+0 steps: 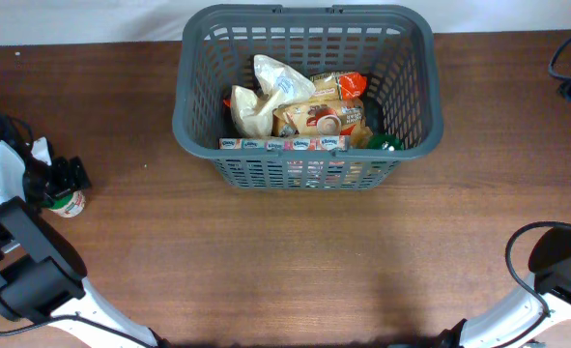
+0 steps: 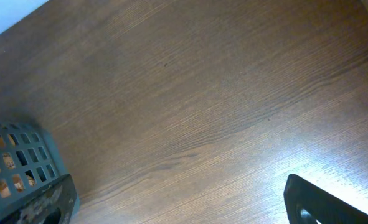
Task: Pack container
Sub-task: 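Return the left gripper and grasp the short green-lidded jar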
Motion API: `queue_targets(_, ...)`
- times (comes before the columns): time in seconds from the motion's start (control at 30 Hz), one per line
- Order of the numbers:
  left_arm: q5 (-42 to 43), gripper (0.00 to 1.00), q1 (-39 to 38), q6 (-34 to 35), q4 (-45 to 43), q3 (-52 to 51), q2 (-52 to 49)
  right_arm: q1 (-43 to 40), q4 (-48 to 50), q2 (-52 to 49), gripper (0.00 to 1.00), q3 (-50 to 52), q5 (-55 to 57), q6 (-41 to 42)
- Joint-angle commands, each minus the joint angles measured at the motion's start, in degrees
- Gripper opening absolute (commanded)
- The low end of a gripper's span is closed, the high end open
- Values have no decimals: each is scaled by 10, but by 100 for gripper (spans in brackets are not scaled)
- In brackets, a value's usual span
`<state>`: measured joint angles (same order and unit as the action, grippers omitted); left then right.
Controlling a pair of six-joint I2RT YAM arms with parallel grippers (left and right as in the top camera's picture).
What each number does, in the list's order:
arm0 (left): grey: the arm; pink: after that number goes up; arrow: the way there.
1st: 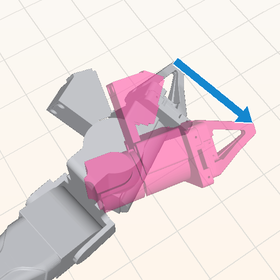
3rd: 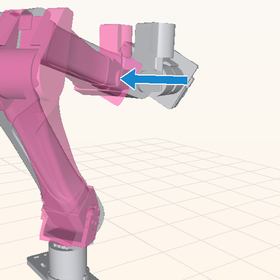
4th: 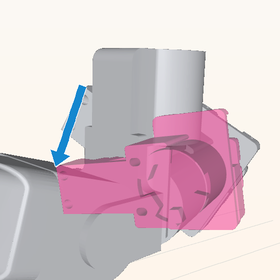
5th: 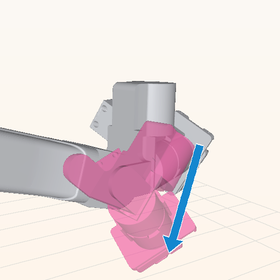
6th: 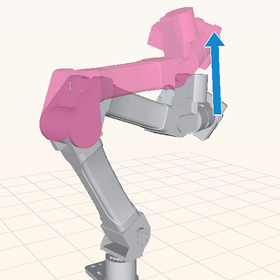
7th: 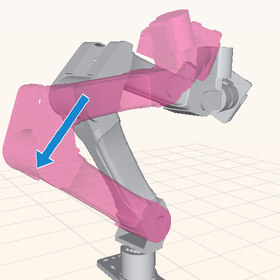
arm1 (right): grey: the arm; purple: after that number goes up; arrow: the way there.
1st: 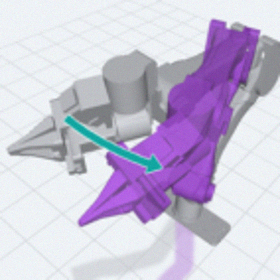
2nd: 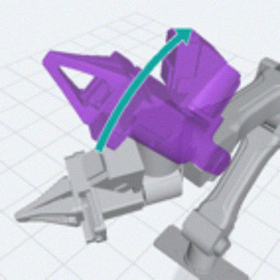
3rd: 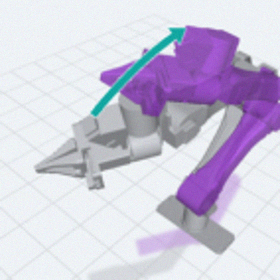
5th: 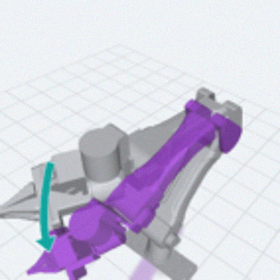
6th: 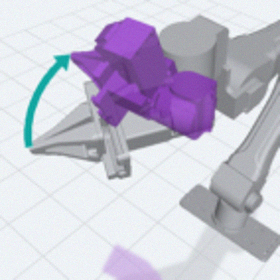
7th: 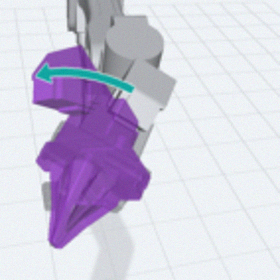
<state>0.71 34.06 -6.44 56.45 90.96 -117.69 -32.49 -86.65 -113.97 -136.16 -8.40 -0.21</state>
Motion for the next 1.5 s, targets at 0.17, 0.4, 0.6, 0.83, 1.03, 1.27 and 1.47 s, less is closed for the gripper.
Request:
queue_targets(0.17, 7, 89, 3, -11, -9, -1, -7, -2, 0, 1, 99, 3, 1, 1)
queue_targets(0.4, 13, 89, 18, -9, 0, -1, -28, -2, 0, 1, 99, 3, 1, 1)
queue_targets(0.6, 21, 89, 26, -9, 6, -1, -46, -2, 0, 1, 99, 3, 1, 1)
queue_targets(0.83, 21, 89, 26, -9, -2, -1, -46, -2, 0, 1, 99, 3, 1, 1)
queue_targets(1.03, 21, 77, 26, -9, -3, -1, -46, -2, 0, 1, 99, 3, 1, 1)
queue_targets(1.27, 21, 40, 26, -9, -4, 1, -46, -2, 0, 1, 99, 3, 1, 1)
queue_targets(1.47, 23, 5, 26, -9, -2, 16, -45, -2, 0, 1, 99, 3, 1, 1)
